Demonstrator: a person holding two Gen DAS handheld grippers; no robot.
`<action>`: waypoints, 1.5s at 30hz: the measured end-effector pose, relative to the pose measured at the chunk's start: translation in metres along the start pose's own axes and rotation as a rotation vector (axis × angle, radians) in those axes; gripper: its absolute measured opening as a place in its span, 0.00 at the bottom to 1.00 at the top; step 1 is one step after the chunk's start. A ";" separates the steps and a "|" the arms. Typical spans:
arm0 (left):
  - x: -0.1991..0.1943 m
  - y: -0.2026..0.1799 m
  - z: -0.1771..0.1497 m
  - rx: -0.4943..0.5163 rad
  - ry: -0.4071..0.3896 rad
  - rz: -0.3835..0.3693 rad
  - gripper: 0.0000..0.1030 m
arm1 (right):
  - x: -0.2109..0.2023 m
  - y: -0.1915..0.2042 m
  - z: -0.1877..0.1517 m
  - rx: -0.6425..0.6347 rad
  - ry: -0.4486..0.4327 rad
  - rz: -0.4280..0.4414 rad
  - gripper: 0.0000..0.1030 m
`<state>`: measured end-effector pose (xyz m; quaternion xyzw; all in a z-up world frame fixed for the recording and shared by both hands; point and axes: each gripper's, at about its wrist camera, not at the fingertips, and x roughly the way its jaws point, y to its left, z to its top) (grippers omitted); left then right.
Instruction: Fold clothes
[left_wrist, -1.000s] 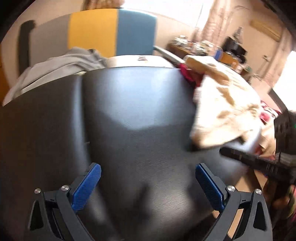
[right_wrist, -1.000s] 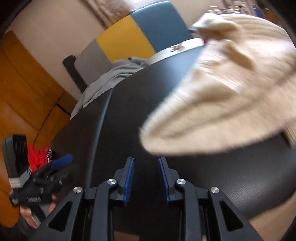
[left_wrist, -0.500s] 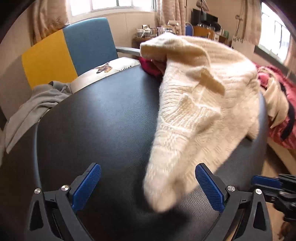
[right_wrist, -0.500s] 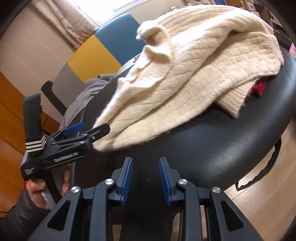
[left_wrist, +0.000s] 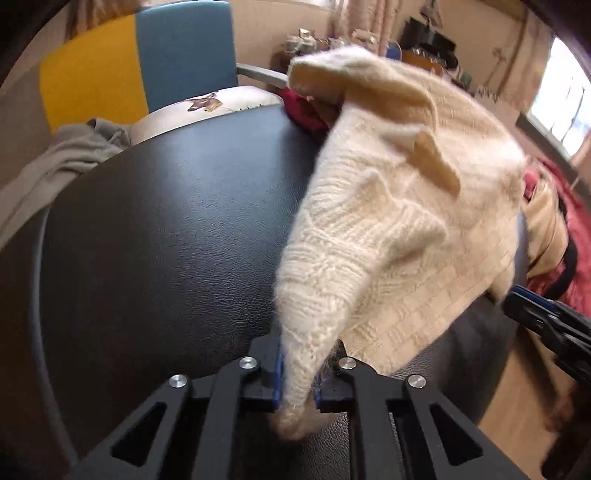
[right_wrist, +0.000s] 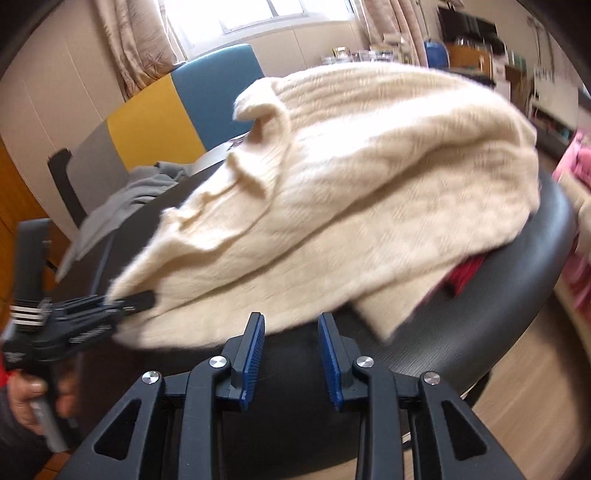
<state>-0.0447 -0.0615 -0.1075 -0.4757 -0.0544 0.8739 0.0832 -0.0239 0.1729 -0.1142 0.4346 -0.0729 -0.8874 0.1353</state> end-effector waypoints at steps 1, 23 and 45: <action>-0.008 0.008 0.001 -0.032 -0.008 -0.027 0.10 | 0.000 -0.001 0.004 -0.011 -0.004 -0.016 0.29; -0.152 0.218 -0.084 -0.566 -0.114 0.048 0.09 | 0.012 0.124 -0.080 -0.124 0.449 0.619 0.32; -0.163 0.279 -0.221 -0.659 -0.080 0.275 0.73 | 0.068 0.279 0.058 -0.608 0.231 0.283 0.32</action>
